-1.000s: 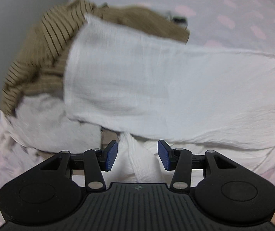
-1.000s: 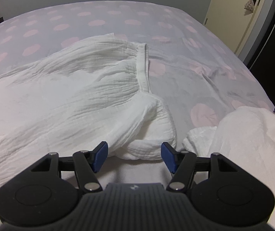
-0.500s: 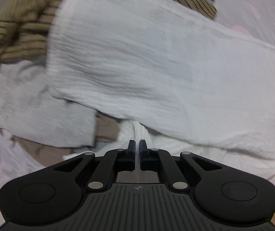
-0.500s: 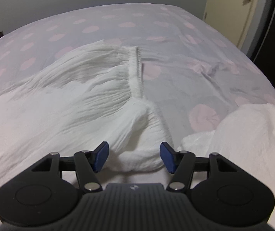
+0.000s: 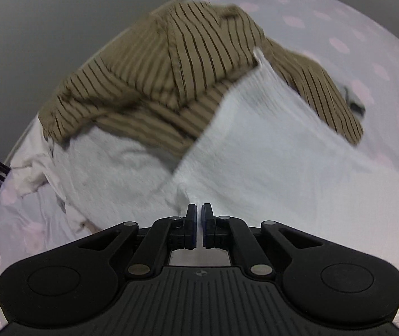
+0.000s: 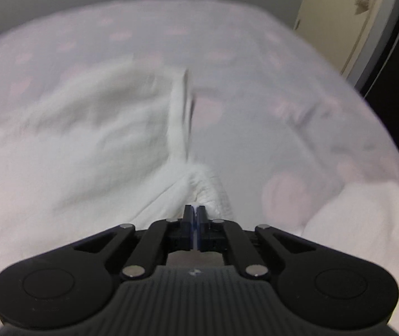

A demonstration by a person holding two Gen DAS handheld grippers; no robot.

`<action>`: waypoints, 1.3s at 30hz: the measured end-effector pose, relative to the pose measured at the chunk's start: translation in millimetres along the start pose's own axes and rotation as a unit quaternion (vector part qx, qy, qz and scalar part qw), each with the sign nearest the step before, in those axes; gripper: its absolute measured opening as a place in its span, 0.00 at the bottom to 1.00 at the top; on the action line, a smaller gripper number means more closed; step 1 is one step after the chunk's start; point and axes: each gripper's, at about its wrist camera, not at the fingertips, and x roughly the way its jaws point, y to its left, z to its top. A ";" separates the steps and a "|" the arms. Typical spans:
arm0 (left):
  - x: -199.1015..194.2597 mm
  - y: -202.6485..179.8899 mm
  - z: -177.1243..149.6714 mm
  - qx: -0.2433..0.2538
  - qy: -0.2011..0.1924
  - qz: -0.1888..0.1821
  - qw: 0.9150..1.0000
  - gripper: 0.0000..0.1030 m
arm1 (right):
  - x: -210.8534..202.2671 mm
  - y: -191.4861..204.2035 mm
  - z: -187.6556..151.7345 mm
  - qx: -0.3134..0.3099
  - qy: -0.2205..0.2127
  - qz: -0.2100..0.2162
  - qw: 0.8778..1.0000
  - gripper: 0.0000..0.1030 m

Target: Fold clothes

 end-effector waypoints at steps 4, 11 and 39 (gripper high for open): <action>18.3 -0.3 26.0 -0.028 -0.021 0.008 0.999 0.02 | 4.6 -0.4 29.3 0.009 -0.022 -0.010 1.000 0.02; 51.1 -16.6 36.2 0.031 -0.010 0.022 0.999 0.11 | 22.6 18.9 45.1 -0.038 -0.020 -0.007 0.999 0.06; 57.4 -63.9 -152.2 0.574 -0.020 0.052 0.817 0.24 | -46.6 66.7 -58.3 -0.389 -0.037 0.065 0.918 0.43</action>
